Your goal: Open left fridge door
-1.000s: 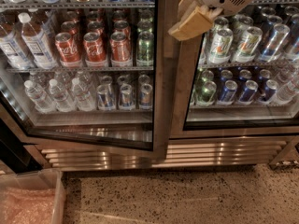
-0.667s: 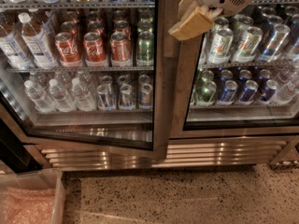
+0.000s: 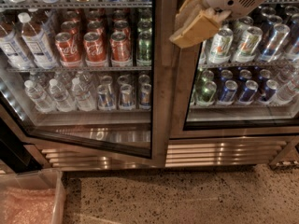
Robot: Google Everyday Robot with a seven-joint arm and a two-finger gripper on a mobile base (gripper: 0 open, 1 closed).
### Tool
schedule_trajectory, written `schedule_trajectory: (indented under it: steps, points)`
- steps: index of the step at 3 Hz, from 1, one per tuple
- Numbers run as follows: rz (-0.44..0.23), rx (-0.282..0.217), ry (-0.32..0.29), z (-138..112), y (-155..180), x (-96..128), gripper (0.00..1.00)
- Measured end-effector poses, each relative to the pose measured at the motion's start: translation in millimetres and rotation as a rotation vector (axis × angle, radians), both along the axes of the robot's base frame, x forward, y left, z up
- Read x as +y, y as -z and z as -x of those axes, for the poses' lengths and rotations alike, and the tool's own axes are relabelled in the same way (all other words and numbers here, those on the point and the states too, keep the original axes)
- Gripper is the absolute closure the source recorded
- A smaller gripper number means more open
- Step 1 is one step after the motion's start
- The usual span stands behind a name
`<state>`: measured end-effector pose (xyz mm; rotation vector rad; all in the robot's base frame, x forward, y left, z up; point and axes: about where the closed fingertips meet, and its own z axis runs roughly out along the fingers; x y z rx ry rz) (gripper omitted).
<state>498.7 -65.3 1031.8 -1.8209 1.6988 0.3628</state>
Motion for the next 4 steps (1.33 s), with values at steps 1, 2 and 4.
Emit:
schedule_trajectory:
  steps: [1, 2, 4]
  points:
    - [0.000, 0.000, 0.000, 4, 0, 0, 0.84]
    - [-0.007, 0.021, 0.003, 15, -2, -4, 0.85]
    - [-0.039, 0.022, 0.201, 111, -74, -121, 1.00]
